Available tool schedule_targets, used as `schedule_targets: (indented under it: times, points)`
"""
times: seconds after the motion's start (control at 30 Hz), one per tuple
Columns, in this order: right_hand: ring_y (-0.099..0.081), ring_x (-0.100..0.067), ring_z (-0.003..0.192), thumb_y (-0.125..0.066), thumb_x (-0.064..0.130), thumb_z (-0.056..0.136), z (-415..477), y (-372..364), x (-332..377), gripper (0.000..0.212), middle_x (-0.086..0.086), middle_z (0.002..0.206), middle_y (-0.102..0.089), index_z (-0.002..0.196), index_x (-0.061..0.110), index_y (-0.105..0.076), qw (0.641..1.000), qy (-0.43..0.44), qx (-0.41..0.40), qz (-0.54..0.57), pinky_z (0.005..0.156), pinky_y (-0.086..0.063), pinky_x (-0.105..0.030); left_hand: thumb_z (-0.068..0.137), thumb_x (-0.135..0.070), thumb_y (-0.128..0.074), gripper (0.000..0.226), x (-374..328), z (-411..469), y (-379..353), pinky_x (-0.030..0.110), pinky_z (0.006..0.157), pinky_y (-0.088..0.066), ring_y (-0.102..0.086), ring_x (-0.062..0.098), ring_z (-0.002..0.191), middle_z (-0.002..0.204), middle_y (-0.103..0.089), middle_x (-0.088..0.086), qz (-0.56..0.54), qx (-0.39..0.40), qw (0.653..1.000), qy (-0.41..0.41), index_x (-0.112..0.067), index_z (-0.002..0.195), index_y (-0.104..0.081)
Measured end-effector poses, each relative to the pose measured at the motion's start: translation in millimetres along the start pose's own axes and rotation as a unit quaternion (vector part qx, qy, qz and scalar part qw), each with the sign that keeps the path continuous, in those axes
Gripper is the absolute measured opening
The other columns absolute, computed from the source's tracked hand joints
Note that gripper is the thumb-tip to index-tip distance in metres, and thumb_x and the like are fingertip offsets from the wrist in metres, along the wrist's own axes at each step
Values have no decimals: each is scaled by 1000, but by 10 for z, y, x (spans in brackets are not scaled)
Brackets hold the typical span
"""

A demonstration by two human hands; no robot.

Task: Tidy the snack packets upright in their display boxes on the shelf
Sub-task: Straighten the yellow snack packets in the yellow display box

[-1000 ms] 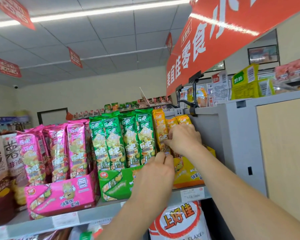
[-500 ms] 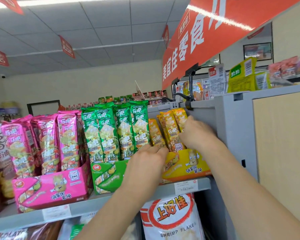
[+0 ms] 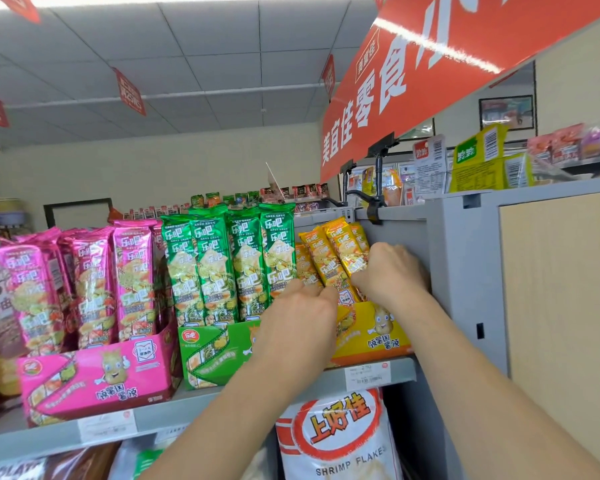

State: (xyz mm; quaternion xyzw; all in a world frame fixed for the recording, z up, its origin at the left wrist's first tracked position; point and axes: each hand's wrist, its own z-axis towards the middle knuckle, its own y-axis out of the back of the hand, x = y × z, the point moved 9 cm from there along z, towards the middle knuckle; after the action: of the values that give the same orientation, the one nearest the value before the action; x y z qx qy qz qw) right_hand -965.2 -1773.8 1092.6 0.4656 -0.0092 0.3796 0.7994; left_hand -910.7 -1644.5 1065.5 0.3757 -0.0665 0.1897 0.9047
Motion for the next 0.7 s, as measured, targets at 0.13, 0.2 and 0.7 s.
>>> schedule_targets:
  times: [0.13,0.2,0.7]
  points:
    - [-62,-33,103,-63,40,89,34,-84,-35,44,-13,117,-63,115,7,-49,998,-10,21,50,65,-37,-30,96,-20,-40,22,-184,186,-74,36,80,-35,-49,30,98,105,-64,12,50,42,998,-17,-8,111,-51]
    - [-62,-34,104,-69,45,84,43,-165,-69,53,-14,117,-64,112,8,-44,996,-19,43,78,66,-38,-31,96,-23,-42,22,-208,249,-144,37,76,-30,-52,33,99,102,-66,12,65,79,995,-6,-9,110,-52]
    - [-65,-11,100,-67,29,91,-822,922,133,43,14,110,-60,123,35,-39,778,239,-310,491,81,-54,-30,91,-29,-48,38,-233,190,-346,39,92,-36,-48,29,119,128,-56,6,4,115,992,-43,-15,126,-49]
